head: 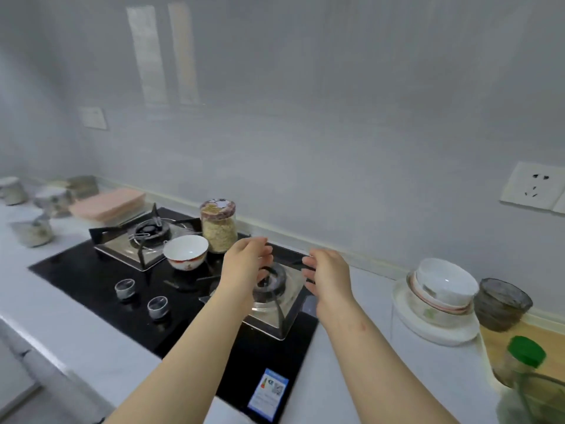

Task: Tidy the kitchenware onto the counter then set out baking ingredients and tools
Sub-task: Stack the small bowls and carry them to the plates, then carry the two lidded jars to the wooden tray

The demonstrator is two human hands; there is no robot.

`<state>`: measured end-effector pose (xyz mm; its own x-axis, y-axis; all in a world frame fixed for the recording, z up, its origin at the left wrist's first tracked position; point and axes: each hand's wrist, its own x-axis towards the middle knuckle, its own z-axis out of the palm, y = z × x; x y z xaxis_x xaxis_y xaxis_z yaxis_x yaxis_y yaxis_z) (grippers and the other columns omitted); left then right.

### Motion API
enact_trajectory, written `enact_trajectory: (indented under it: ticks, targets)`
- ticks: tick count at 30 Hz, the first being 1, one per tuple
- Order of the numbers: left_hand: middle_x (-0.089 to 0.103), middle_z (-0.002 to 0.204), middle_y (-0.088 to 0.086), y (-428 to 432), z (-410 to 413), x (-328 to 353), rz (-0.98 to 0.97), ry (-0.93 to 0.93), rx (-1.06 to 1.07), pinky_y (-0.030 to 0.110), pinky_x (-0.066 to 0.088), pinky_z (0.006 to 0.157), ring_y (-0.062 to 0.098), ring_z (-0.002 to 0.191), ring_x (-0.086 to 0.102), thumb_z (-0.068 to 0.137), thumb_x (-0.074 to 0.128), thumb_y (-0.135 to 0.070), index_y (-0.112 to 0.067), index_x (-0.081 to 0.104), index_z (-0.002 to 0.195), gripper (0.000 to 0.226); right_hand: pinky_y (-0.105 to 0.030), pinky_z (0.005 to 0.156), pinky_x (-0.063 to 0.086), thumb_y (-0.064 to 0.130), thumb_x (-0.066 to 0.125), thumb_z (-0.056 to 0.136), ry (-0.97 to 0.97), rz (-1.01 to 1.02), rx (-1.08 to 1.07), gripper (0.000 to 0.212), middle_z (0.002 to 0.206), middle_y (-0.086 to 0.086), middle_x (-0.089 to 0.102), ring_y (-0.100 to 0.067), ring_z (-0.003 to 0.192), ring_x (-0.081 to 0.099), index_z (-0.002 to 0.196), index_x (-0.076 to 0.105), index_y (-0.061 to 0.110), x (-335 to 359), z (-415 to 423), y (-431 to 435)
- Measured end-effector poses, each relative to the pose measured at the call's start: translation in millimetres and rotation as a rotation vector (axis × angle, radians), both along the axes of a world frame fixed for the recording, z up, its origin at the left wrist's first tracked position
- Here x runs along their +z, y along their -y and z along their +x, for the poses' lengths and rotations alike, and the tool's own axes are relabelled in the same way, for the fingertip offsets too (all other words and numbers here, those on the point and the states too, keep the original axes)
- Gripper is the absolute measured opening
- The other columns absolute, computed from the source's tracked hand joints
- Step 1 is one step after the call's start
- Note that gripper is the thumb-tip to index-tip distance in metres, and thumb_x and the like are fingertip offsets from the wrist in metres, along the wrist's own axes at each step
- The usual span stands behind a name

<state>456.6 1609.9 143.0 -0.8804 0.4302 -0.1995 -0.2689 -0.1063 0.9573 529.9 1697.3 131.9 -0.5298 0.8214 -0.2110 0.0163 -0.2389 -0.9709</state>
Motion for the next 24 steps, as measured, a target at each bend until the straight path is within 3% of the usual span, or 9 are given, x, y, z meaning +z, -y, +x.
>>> enact_trajectory:
  ticks: [4,8,10,15,19,24]
  targets:
    - [0.064,0.089,0.001,71,-35,3,0.007,0.008,0.103,0.029,0.047,0.079,0.013,0.084,0.062,0.094,0.05,-0.015,-0.022,0.056,0.084,0.014,-0.025,0.064,0.042,0.014,0.048,0.093,0.0,-0.018,0.099,0.009,0.083,-0.001,0.058,-0.014,0.069,0.051,0.091,0.056,0.015,0,-53,58]
    - [0.064,0.084,0.0,174,-90,-3,-0.022,-0.027,0.262,0.037,0.046,0.09,0.015,0.085,0.062,0.092,0.053,-0.017,-0.018,0.061,0.091,0.008,-0.031,0.075,0.045,0.016,0.047,0.093,0.028,-0.021,0.279,0.011,0.09,-0.002,0.061,-0.018,0.084,0.056,0.1,0.055,0.015,-3,-128,159]
    - [0.064,0.085,0.001,213,-112,-6,-0.062,-0.031,0.306,0.035,0.047,0.089,0.015,0.084,0.062,0.092,0.054,-0.019,-0.02,0.06,0.087,0.008,-0.035,0.082,0.048,0.016,0.047,0.094,0.038,-0.045,0.343,0.008,0.093,-0.002,0.061,-0.022,0.089,0.06,0.098,0.054,0.017,-4,-153,201]
    - [0.065,0.088,0.001,318,-170,-17,-0.097,-0.02,0.408,0.033,0.048,0.085,0.014,0.085,0.063,0.093,0.052,-0.019,-0.021,0.06,0.087,0.01,-0.03,0.076,0.048,0.018,0.048,0.094,0.045,-0.06,0.483,0.012,0.097,-0.003,0.061,-0.02,0.092,0.058,0.103,0.057,0.017,-15,-222,300]
    - [0.064,0.089,0.001,388,-211,-21,-0.102,-0.024,0.477,0.026,0.045,0.073,0.012,0.081,0.061,0.093,0.051,-0.019,-0.018,0.059,0.092,0.008,-0.028,0.07,0.047,0.016,0.046,0.095,0.04,-0.05,0.581,0.012,0.096,-0.004,0.059,-0.02,0.091,0.058,0.101,0.056,0.014,-18,-269,371]
    - [0.062,0.081,-0.001,453,-261,-28,-0.093,-0.005,0.567,0.027,0.043,0.071,0.012,0.074,0.059,0.093,0.049,-0.015,-0.018,0.059,0.089,0.011,-0.027,0.067,0.043,0.014,0.047,0.092,0.064,-0.065,0.668,0.01,0.086,-0.001,0.057,-0.016,0.078,0.054,0.091,0.056,0.015,-25,-330,433]
